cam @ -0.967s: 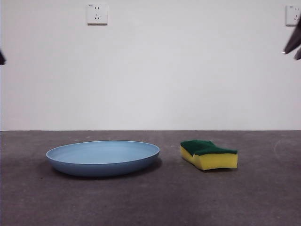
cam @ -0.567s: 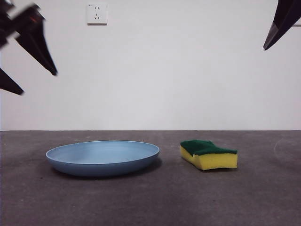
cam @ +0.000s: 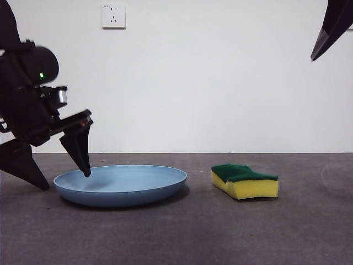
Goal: Pick up the plate,pick up the cloth,clean the plate with the cloth
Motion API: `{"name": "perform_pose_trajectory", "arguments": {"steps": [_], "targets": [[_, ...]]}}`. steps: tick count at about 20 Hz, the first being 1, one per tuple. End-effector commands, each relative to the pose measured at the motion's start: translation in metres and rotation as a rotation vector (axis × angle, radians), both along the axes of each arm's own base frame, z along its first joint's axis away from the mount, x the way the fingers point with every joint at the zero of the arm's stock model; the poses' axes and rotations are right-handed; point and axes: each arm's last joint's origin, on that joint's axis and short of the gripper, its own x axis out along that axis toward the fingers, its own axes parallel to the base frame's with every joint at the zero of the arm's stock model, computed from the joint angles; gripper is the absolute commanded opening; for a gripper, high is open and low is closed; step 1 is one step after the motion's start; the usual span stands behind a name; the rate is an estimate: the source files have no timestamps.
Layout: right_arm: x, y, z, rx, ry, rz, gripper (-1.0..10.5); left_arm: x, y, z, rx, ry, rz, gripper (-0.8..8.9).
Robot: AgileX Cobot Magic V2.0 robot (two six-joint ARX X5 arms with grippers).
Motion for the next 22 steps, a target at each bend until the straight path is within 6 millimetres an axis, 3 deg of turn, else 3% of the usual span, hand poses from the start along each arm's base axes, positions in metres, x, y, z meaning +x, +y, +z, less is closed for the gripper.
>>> {"name": "perform_pose_trajectory", "arguments": {"steps": [1,2,5,12,16,19,22], "targets": [[0.0,0.0,0.001,-0.004,-0.008,0.007,4.4,0.002,-0.005,-0.011,0.011,0.013,-0.022,4.25],[0.0,0.0,0.001,-0.003,-0.008,0.007,4.4,0.002,-0.007,-0.012,0.013,0.014,-0.026,3.45],[0.0,0.0,0.001,-0.002,-0.007,0.005,4.4,0.002,-0.011,-0.011,0.02,-0.002,-0.065,-0.24],[0.001,0.001,0.002,-0.019,-0.024,0.027,4.4,0.0,-0.015,-0.004,0.044,-0.036,-0.069,-0.08],[0.014,0.012,0.006,-0.045,-0.023,0.096,4.4,-0.013,-0.014,0.042,0.018,-0.169,-0.072,-0.08],[0.041,0.032,0.004,-0.097,0.008,0.2,4.4,-0.036,-0.008,0.087,-0.004,-0.29,-0.068,-0.08],[0.074,0.049,-0.011,-0.155,0.088,0.224,4.4,-0.063,-0.002,0.119,-0.002,-0.359,-0.056,-0.08]]}}
